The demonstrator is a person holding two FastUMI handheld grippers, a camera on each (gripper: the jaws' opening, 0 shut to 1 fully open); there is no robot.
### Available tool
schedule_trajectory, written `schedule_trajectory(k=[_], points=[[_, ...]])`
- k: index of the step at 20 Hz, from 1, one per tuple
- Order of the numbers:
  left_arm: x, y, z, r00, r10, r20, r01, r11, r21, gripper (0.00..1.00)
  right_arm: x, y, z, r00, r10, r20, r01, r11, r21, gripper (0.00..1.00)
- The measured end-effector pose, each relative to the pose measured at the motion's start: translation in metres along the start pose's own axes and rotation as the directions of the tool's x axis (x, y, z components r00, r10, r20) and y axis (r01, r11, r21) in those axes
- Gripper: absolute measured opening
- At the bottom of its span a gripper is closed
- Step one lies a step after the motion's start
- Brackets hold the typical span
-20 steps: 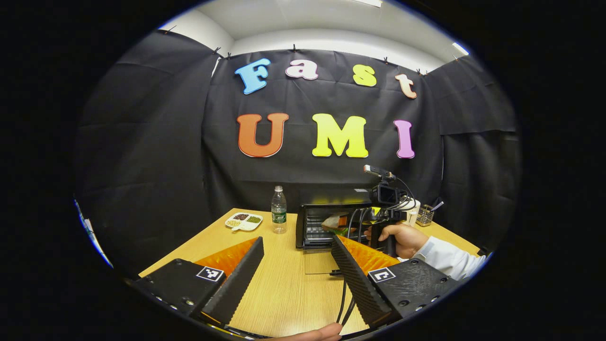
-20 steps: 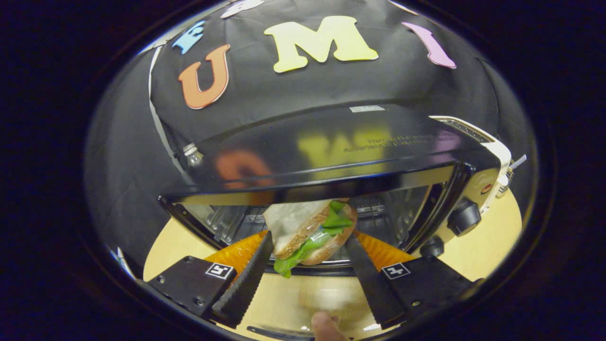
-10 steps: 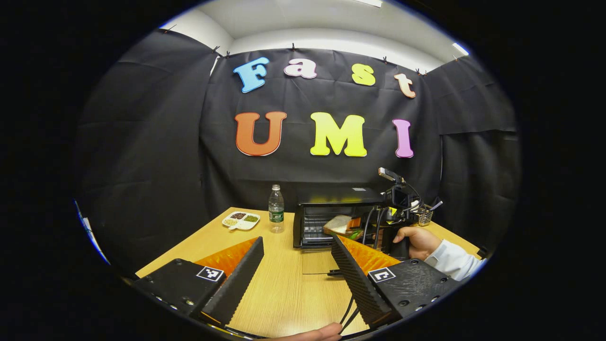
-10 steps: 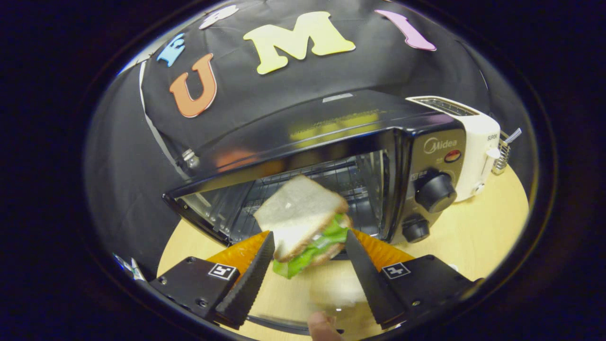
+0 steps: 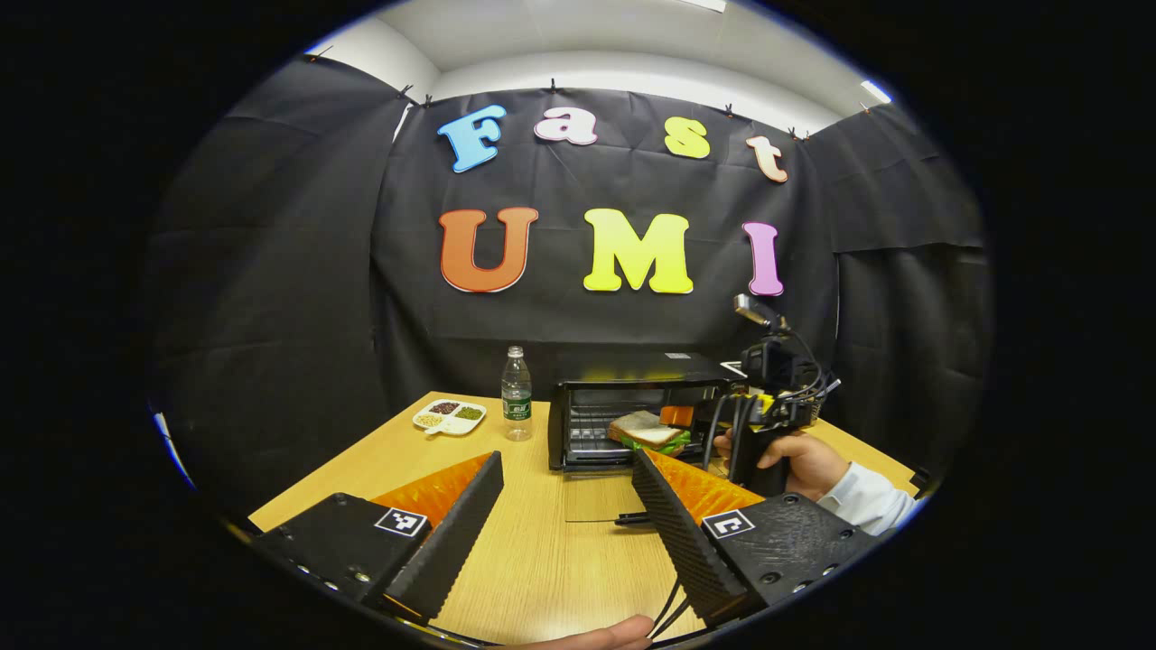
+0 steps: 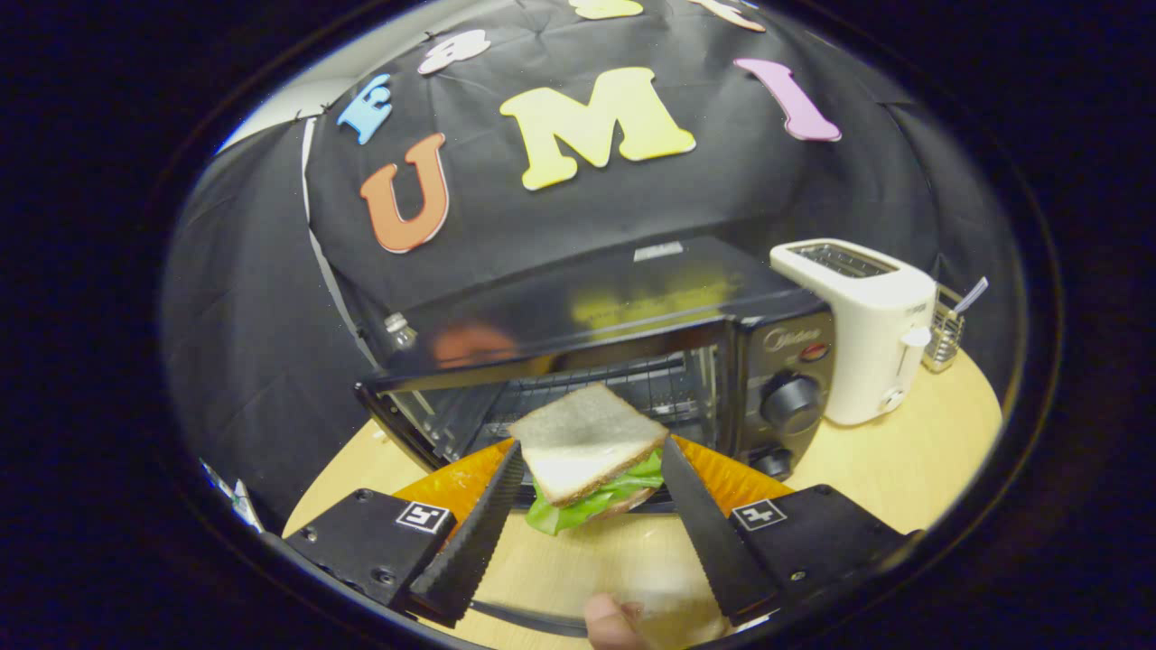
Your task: Open the electric oven with the left hand, put the food in, and close the electric oven.
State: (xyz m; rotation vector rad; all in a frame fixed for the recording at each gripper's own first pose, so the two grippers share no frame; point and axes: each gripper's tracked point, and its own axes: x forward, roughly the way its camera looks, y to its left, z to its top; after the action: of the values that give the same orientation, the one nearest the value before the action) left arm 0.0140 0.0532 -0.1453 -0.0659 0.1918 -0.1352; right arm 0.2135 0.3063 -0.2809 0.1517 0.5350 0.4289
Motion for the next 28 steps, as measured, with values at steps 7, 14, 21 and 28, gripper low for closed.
schedule_trajectory(k=[7, 14, 21, 28], points=[[0.044, -0.031, -0.032, 0.995, -0.052, -0.090, 0.049, 0.998, -0.034, 0.95, -0.129, -0.001, 0.065, 0.962, 0.048, 0.268, -0.015, 0.992, -0.122, 0.99], [0.084, -0.077, -0.090, 0.966, -0.117, -0.230, 0.111, 0.993, -0.037, 0.95, -0.231, -0.021, 0.109, 0.914, -0.001, 0.406, 0.094, 0.974, -0.208, 0.99], [0.103, -0.115, -0.154, 0.905, -0.120, -0.407, 0.104, 0.993, -0.062, 0.95, -0.284, -0.069, 0.127, 0.886, -0.122, 0.447, 0.237, 0.949, -0.209, 0.99], [0.111, -0.147, -0.193, 0.832, -0.121, -0.541, 0.123, 0.992, -0.032, 0.95, -0.325, -0.136, 0.130, 0.848, -0.240, 0.472, 0.339, 0.931, -0.136, 0.98]])
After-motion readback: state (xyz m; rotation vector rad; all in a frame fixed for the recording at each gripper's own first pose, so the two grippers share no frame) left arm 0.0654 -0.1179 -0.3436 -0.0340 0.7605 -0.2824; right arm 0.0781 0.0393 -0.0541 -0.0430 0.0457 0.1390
